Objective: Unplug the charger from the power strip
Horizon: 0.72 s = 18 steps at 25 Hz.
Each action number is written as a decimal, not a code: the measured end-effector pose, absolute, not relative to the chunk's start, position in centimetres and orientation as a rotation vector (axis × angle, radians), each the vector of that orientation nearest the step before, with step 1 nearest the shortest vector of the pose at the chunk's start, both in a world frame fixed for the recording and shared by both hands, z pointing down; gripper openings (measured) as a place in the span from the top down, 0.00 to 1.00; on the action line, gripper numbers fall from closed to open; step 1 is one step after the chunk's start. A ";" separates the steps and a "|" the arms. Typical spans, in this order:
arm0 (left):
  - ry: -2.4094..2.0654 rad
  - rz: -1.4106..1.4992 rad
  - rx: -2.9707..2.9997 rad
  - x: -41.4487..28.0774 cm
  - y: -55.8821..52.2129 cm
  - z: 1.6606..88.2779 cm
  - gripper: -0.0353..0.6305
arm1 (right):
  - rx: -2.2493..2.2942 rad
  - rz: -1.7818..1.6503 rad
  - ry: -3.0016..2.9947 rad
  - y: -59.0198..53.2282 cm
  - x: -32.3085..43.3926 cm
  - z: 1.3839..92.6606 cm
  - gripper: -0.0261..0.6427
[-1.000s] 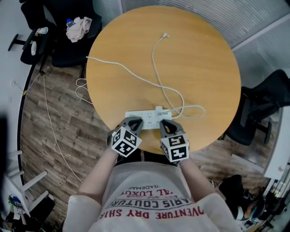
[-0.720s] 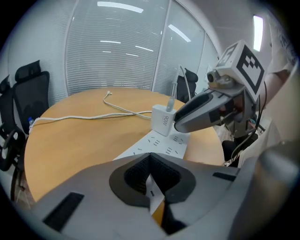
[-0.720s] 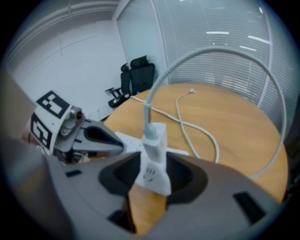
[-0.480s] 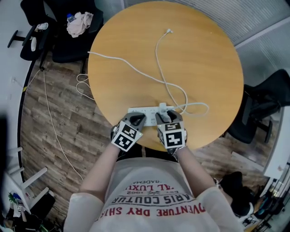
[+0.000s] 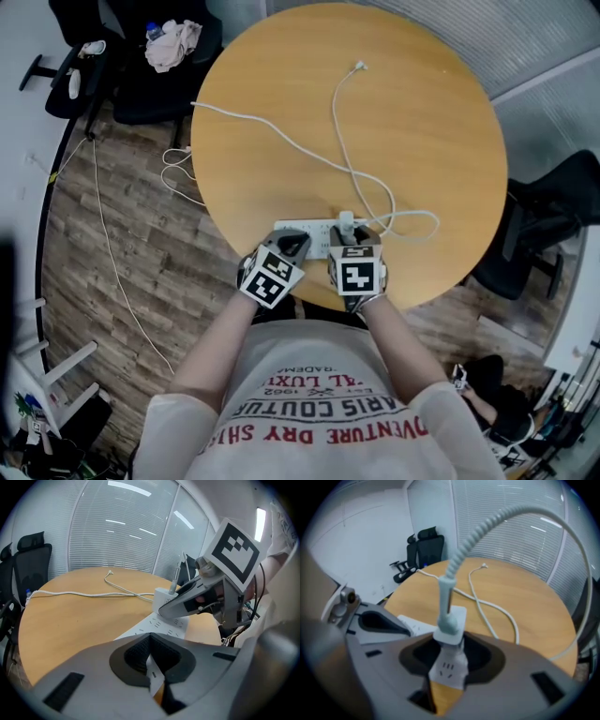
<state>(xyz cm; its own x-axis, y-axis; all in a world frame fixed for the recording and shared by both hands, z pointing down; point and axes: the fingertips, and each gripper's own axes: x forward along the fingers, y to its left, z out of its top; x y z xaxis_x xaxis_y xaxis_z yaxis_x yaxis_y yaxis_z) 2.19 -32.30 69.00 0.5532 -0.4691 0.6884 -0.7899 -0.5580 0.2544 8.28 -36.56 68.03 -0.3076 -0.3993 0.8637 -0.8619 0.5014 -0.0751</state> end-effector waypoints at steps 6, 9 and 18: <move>-1.046 0.724 2.198 1.5 -32.7 68.8 0.90 | 1.036 0.659 -1.879 -36.1 8.1 67.7 0.72; -1.096 0.688 2.170 1.1 -33.1 68.7 0.90 | 1.044 0.670 -1.876 -36.0 8.3 67.6 0.72; -1.126 0.743 2.196 1.2 -33.2 69.0 0.90 | 1.096 0.658 -1.900 -36.3 8.1 64.3 0.72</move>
<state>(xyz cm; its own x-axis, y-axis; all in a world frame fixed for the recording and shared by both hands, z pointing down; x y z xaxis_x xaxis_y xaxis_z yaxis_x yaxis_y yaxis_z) 1.24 -33.15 69.02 0.4945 -0.5327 0.6868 -0.8409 -0.4930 0.2232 8.12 -36.30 64.26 -0.2788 -0.4425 0.8523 -0.8750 0.4829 -0.0356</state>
